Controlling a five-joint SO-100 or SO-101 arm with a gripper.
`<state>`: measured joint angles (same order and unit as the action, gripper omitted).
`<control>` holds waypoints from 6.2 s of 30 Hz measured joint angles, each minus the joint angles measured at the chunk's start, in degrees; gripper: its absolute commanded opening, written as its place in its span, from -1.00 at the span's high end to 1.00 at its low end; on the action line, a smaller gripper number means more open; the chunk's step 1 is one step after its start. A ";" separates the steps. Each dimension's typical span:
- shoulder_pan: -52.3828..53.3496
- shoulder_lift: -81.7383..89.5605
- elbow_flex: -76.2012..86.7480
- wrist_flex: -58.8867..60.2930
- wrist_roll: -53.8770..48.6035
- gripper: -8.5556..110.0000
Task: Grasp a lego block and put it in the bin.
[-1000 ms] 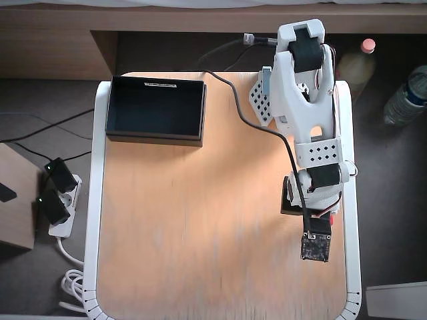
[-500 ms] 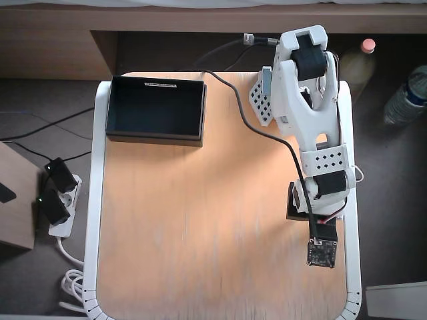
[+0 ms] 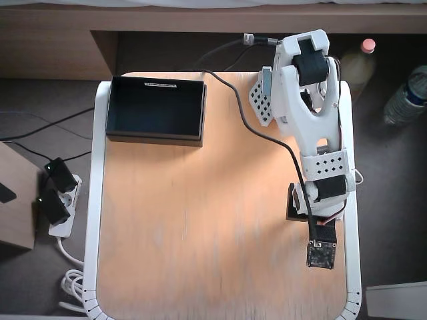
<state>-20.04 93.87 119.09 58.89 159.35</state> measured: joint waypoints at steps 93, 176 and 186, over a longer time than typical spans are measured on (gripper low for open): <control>101.34 11.16 -17.40 19.07 27.33 0.84; 29.97 71.37 15.91 12.92 18.11 0.85; 22.94 86.84 35.51 12.57 19.95 0.85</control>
<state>2.90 180.70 154.60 71.46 179.30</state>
